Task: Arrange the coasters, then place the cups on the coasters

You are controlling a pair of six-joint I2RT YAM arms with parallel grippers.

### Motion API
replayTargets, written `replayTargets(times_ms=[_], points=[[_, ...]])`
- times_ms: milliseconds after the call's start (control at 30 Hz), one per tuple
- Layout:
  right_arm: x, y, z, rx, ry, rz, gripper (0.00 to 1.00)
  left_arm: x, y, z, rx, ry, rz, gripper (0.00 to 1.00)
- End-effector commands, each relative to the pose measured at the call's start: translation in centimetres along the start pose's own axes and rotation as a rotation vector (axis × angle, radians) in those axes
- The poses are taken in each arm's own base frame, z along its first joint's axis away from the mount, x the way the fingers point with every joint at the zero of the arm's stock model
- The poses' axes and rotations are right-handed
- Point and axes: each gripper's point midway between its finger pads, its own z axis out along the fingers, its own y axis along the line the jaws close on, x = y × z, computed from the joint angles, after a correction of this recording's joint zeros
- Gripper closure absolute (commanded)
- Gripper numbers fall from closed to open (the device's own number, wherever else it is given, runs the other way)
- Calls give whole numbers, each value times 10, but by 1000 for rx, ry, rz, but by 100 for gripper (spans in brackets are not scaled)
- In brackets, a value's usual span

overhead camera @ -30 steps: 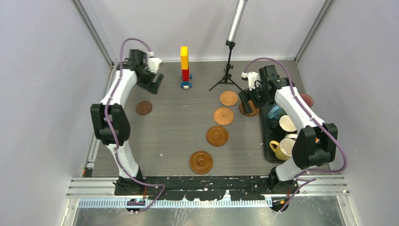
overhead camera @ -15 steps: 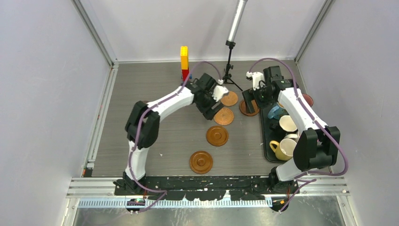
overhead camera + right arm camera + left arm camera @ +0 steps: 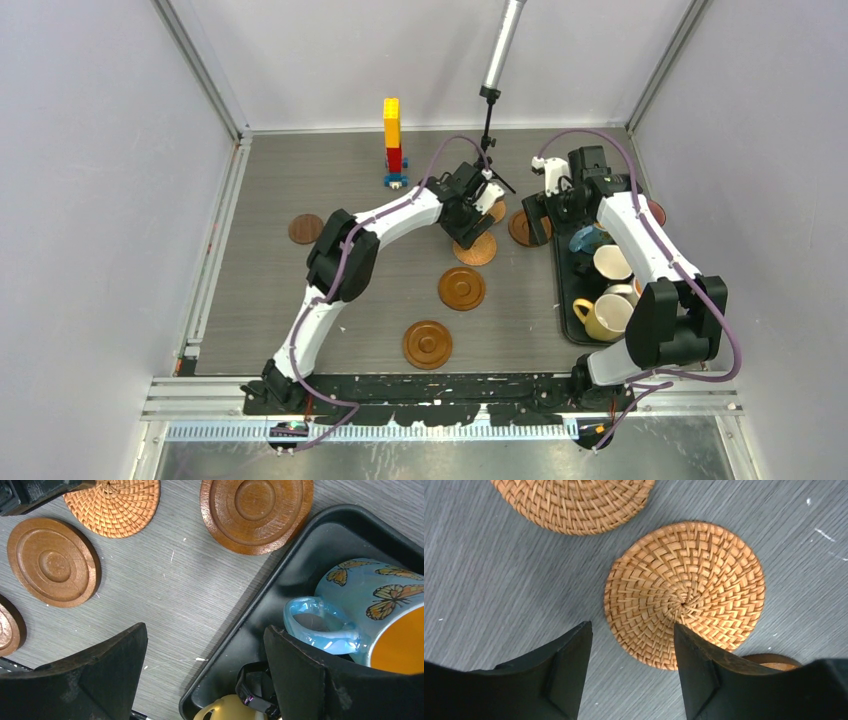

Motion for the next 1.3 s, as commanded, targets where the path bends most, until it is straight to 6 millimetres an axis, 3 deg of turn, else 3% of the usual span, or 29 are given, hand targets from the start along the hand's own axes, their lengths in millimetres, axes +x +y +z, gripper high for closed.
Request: replayTargets(times_ms=[0, 233, 400, 567, 667, 1067, 1267], points=[[-13, 2, -8, -6, -65, -31, 10, 11, 13, -6, -51, 41, 39, 39], [-11, 5, -2, -30, -60, -37, 10, 64, 59, -33, -118, 101, -11, 49], [-12, 8, 1, -53, -58, -30, 11, 100, 110, -56, -182, 123, -89, 50], [-15, 11, 4, -64, -54, -29, 13, 121, 166, -72, -266, 141, -190, 51], [-17, 12, 5, -69, -56, -29, 13, 124, 186, -79, -282, 132, -228, 52], [-29, 15, 15, -61, -69, -25, 17, 140, 173, -90, -238, 157, -212, 53], [-45, 25, 25, -47, -96, -42, 22, 122, 184, -101, -268, 123, -219, 49]])
